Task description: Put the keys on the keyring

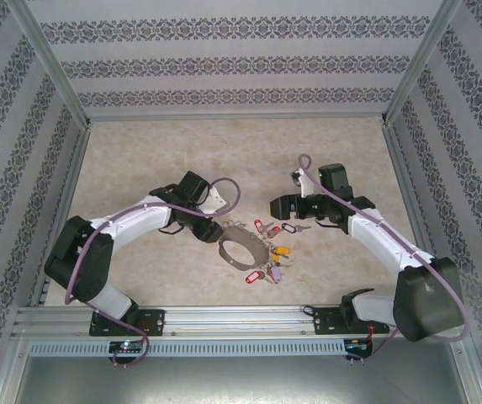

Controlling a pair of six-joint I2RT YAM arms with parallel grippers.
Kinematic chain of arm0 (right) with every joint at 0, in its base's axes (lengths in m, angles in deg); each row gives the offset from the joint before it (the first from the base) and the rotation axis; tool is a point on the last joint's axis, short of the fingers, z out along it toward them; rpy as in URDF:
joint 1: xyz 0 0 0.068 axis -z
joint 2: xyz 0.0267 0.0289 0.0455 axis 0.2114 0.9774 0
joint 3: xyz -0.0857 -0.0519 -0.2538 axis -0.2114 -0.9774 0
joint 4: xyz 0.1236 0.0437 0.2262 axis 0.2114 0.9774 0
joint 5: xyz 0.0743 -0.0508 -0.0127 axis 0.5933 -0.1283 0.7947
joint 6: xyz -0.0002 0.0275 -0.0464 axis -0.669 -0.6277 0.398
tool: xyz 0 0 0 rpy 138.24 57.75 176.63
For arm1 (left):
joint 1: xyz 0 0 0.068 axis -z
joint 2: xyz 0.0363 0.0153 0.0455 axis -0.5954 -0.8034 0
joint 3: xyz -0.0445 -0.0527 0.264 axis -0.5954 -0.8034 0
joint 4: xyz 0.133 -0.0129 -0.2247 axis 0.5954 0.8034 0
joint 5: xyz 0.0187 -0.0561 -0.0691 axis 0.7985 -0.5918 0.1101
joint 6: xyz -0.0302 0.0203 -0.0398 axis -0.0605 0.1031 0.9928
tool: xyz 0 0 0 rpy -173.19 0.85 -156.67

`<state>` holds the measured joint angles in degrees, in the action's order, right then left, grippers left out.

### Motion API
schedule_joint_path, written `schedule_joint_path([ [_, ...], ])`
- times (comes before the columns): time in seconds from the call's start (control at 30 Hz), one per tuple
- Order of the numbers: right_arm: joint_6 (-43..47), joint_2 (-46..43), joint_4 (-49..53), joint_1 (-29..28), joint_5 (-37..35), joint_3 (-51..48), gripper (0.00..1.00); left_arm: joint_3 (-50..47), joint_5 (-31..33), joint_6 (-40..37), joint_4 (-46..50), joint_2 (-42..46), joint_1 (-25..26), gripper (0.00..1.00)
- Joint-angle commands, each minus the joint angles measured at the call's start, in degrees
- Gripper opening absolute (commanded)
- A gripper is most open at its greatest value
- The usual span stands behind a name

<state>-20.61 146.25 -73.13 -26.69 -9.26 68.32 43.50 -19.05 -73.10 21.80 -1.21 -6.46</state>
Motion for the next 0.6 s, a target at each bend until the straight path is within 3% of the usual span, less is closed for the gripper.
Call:
schedule_joint_path([
  [0.0, -1.42, -1.12, -2.81, 1.91, 4.34, -1.51, 0.86, 1.98, 0.24, -5.71, 1.48, -1.53, 1.41, 0.51],
  [0.57, -2.65, -1.80, -5.21, 6.08, 5.67, -2.31, 0.86, 3.08, -0.74, -7.54, 1.44, -7.81, 2.83, 0.46],
])
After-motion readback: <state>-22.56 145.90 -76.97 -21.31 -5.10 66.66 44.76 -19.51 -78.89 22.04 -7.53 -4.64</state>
